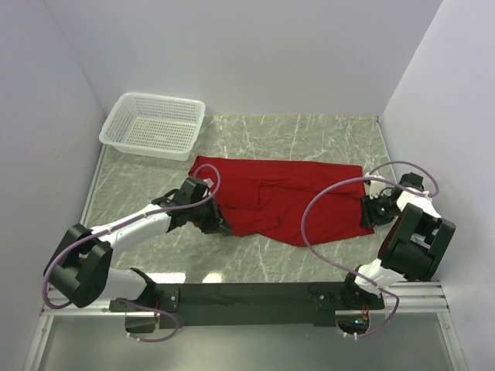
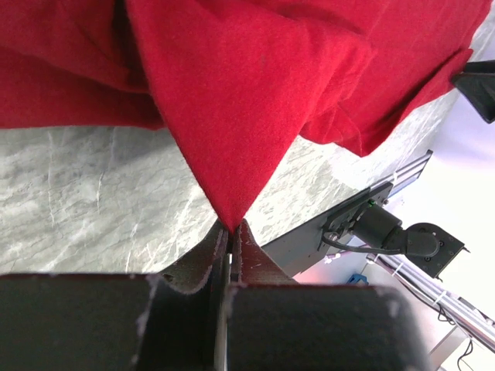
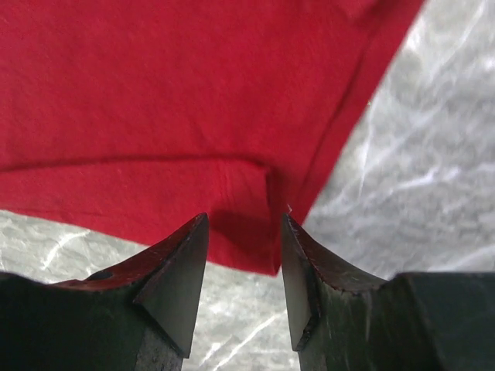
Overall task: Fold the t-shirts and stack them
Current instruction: Fold the tshirt
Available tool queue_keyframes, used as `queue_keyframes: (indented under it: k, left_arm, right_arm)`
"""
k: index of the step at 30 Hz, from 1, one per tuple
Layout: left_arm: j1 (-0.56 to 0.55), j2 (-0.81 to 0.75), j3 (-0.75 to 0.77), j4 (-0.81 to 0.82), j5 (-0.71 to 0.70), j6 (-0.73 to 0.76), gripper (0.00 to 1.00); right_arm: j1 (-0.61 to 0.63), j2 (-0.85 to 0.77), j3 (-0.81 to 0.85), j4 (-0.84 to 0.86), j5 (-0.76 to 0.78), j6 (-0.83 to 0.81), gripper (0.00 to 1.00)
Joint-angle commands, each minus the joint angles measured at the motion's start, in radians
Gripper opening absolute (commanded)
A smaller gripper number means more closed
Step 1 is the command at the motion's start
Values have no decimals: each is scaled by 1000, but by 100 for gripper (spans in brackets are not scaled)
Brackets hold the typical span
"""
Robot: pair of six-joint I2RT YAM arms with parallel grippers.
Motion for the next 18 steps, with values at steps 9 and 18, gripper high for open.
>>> queue_keyframes:
  k: [9, 18]
  left_arm:
    - [4, 39, 95, -75, -11, -14, 1]
    - [2, 69, 105, -88, -8, 1, 1]
  right_arm:
    - [95, -60, 54, 112, 31, 101, 49]
    - [98, -2, 62, 103, 37, 92, 47]
